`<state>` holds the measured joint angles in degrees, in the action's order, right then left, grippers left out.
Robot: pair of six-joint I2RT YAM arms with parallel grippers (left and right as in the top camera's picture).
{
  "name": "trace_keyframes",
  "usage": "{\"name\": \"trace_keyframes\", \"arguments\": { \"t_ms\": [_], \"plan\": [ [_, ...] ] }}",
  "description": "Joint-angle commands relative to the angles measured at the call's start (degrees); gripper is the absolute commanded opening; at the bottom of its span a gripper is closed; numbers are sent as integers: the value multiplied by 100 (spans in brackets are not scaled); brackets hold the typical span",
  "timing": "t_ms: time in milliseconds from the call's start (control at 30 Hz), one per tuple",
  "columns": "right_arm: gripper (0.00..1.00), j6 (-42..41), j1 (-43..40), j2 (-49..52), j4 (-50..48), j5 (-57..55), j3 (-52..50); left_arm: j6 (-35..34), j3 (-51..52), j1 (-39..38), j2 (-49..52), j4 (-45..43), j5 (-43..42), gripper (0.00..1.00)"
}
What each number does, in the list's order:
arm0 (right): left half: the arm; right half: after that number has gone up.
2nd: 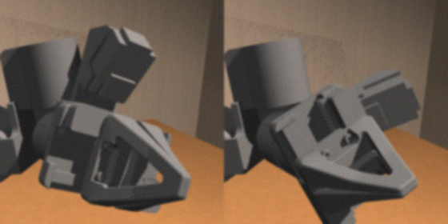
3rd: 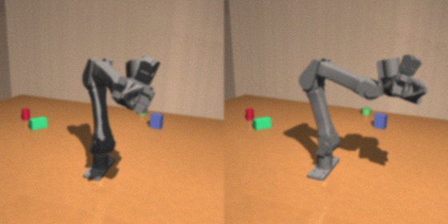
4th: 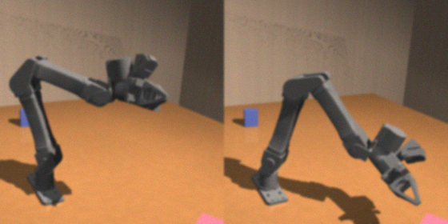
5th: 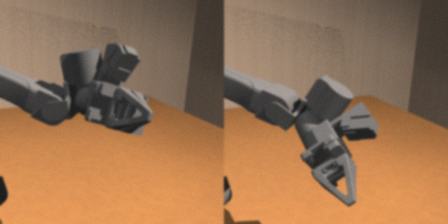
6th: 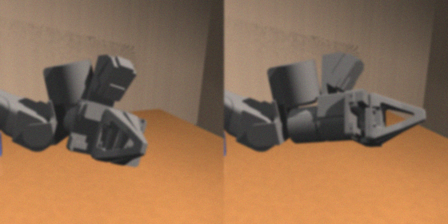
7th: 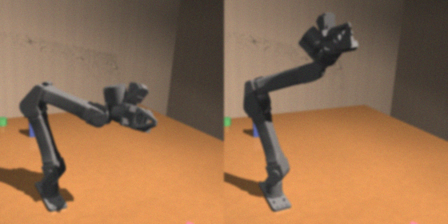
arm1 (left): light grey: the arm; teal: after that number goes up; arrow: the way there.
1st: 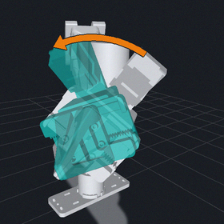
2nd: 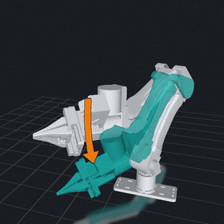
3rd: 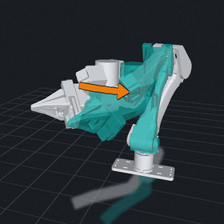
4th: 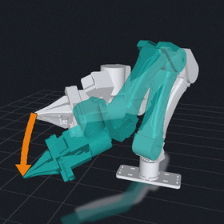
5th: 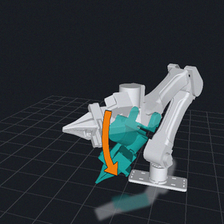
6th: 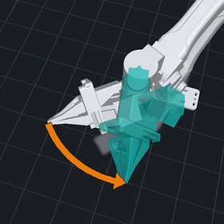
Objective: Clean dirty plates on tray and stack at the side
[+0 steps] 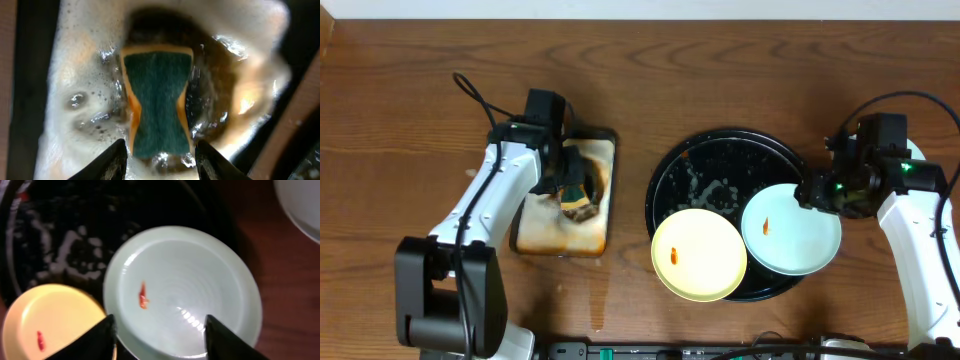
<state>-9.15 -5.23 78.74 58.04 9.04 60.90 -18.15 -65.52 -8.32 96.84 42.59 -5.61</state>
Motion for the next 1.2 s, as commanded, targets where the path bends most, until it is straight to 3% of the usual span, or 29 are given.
{"name": "trace_keyframes", "arguments": {
  "t_ms": [0,100,167,233,300,600,633,667,767,1033,1167],
  "plan": [
    [63,-501,-87,-4,72,-798,-9,46,334,13,295,-179,114,46],
    [67,-518,-229,-2,72,-866,-79,46,509,13,479,-422,116,44],
    [66,-538,-341,-2,55,-1143,-234,31,540,13,643,-557,68,23],
    [60,-675,-431,4,22,-1427,-396,31,540,13,688,-570,-48,12],
    [53,-815,-531,4,2,-1499,-621,31,540,13,688,-568,-94,11],
    [47,-1478,-793,2,-195,-1502,-1593,31,540,13,688,-562,-144,15],
    [42,-1550,-798,2,-273,-1502,-1700,28,540,13,688,-560,-146,16],
    [28,-1567,-798,2,-391,-1502,-1797,17,540,13,688,-560,-149,16],
    [2,-1567,-798,2,-704,-1499,-1945,-13,540,13,688,-562,-170,17],
    [1,-1565,-796,-20,-925,-1499,-1665,-11,540,13,688,-562,-269,17],
    [1,-1150,-767,-20,-1674,-929,-1617,-11,540,13,688,-557,-293,17]
  ]
}}
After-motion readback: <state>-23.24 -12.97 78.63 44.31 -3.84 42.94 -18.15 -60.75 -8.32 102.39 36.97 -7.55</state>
